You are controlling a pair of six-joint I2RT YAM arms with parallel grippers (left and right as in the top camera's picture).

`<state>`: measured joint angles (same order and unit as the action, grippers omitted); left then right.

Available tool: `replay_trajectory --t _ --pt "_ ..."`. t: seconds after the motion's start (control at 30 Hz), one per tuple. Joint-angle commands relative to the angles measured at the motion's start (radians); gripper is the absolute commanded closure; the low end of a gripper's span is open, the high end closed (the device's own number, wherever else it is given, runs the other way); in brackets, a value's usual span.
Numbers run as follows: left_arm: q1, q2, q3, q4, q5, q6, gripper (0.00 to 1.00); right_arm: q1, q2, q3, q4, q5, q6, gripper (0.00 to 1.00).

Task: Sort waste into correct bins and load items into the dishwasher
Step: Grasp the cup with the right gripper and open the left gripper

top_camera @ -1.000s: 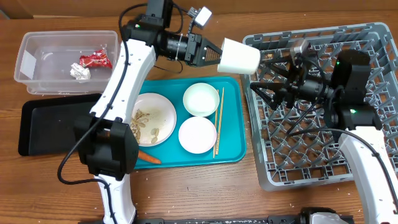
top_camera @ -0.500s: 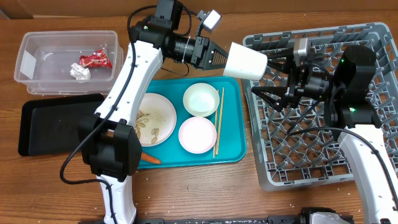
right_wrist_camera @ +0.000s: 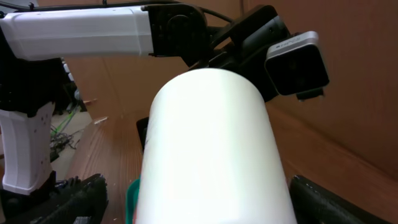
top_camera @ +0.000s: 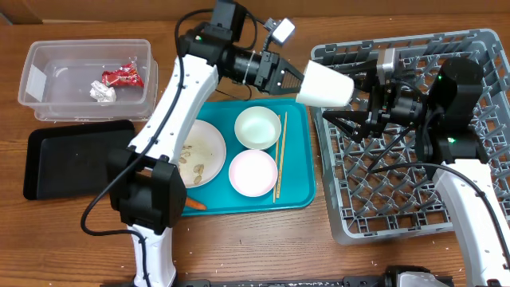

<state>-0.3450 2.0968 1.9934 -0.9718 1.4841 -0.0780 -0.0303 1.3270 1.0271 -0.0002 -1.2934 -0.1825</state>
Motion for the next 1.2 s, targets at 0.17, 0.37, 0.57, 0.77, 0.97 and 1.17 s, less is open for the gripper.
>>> replay_trajectory --t 0.17,0.37,0.57,0.77,0.97,1.17 --pt "-0.005 0.011 0.014 0.001 -0.002 -0.024 0.96 0.003 -0.004 0.022 0.030 0.002 -0.001 0.15" --pt "-0.005 0.011 0.014 0.002 -0.003 -0.024 0.96 0.003 -0.004 0.022 0.029 0.002 -0.001 0.25" --pt "-0.005 0.011 0.014 0.002 -0.021 -0.024 0.95 0.003 -0.002 0.022 0.013 0.002 -0.002 0.28" --pt "-0.005 0.011 0.014 0.006 -0.029 -0.024 0.88 0.003 -0.002 0.022 -0.006 0.002 -0.001 0.34" --pt "-0.005 0.011 0.014 0.008 -0.036 -0.024 0.82 0.003 -0.002 0.022 -0.013 0.002 -0.001 0.39" --pt "0.001 0.011 0.014 0.002 -0.293 -0.013 0.53 0.003 -0.002 0.022 -0.039 0.002 -0.001 0.42"
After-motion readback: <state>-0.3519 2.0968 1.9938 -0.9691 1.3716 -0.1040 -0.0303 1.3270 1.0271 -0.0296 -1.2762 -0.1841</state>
